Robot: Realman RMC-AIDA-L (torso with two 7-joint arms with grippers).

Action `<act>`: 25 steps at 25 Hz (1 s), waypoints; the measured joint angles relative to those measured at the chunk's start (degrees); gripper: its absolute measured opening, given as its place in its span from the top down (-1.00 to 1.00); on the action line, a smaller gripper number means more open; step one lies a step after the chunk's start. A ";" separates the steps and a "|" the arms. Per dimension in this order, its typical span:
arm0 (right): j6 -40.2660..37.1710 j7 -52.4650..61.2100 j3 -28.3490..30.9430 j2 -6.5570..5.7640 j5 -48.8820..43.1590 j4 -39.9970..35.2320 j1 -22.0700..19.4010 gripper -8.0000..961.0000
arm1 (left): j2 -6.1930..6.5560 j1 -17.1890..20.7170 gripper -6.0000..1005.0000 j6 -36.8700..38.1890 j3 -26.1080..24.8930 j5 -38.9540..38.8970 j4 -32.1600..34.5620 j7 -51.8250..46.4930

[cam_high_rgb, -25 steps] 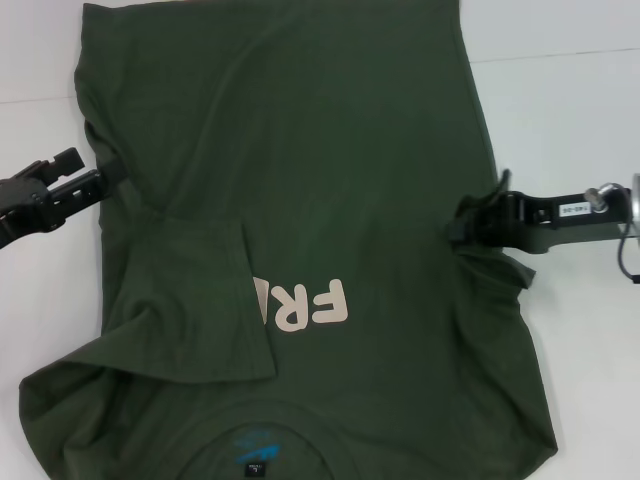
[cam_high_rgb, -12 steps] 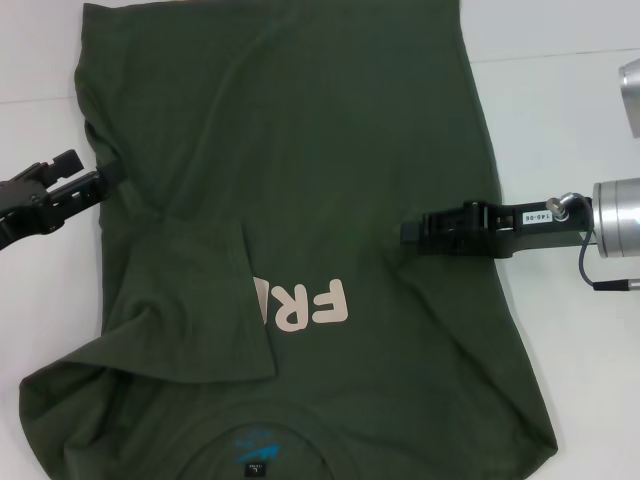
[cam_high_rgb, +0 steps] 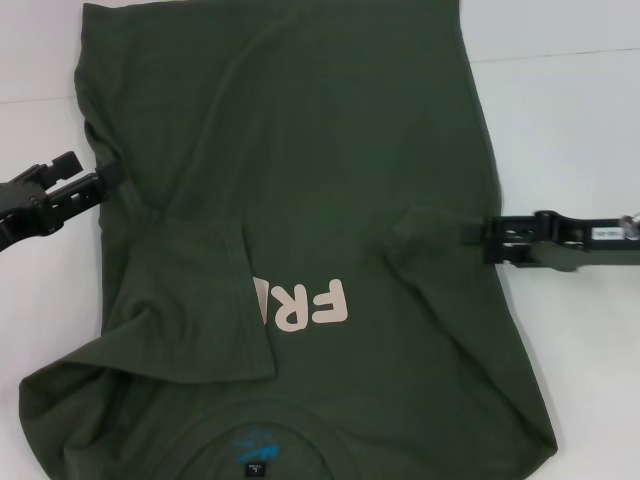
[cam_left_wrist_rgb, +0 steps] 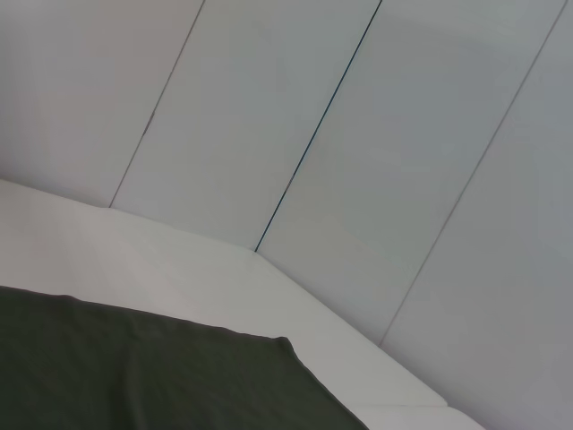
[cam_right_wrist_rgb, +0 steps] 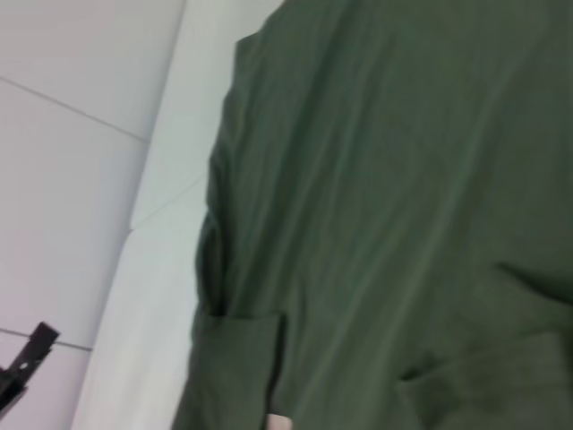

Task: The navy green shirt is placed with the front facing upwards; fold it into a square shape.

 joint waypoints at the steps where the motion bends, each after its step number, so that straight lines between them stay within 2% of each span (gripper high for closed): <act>1: -0.16 0.13 -0.01 -0.38 0.00 0.00 -0.55 -0.40 | -0.02 0.00 -0.80 0.00 0.00 0.00 0.00 -0.01; 6: -0.61 0.61 -0.04 -1.49 -0.24 -0.04 -2.38 -0.59 | -0.21 -0.01 -0.80 0.00 0.00 0.00 0.00 -0.03; 11: -0.17 0.63 -0.36 -1.49 -1.05 0.11 -2.49 -0.59 | -0.26 -0.05 -0.80 0.00 0.01 -0.01 0.00 -0.02; 21: 0.94 0.63 -0.38 -0.84 -3.02 0.38 -2.34 -0.58 | -0.09 -0.29 -0.80 0.00 0.00 -0.08 0.00 -0.03; 25: 1.53 0.35 -0.84 -0.03 -3.02 0.75 -1.97 -0.58 | -0.06 -0.30 -0.80 0.00 0.00 -0.09 0.00 -0.03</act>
